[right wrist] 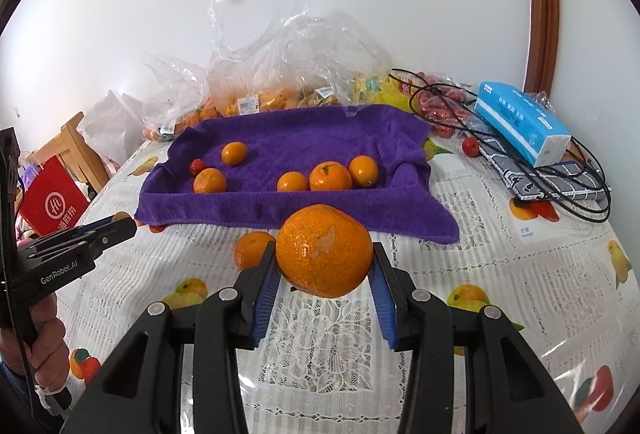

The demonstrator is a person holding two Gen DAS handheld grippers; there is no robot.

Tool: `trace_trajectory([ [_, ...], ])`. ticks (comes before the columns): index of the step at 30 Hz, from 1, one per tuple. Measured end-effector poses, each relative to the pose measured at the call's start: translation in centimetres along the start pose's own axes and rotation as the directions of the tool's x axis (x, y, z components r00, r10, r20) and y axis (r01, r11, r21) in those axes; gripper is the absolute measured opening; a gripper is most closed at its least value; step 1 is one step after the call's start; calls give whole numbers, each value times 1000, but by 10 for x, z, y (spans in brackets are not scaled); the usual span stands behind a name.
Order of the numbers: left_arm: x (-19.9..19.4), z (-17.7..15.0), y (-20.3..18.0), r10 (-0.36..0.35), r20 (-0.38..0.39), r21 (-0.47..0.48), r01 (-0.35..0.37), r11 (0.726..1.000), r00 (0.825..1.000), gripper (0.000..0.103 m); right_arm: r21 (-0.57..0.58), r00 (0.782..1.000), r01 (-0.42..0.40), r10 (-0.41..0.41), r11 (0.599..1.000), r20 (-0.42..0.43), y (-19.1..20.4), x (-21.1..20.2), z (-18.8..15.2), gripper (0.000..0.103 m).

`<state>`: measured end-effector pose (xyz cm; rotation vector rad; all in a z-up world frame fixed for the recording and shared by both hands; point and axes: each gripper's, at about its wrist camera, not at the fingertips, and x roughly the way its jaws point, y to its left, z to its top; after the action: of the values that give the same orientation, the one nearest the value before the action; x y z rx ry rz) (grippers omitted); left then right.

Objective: Organize fruits

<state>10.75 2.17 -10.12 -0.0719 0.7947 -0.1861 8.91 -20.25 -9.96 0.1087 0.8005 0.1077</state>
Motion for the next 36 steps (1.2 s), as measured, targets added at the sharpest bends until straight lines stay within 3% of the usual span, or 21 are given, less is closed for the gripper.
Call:
trace_trajectory([
  [19, -7, 12, -4, -7, 40, -7, 7, 1000, 999, 26, -19, 999, 18, -17, 1000, 39, 1, -11, 12, 43],
  [36, 21, 49, 3, 20, 67, -16, -19, 1000, 998, 25, -24, 995, 23, -21, 999, 93, 2, 9, 57, 43],
])
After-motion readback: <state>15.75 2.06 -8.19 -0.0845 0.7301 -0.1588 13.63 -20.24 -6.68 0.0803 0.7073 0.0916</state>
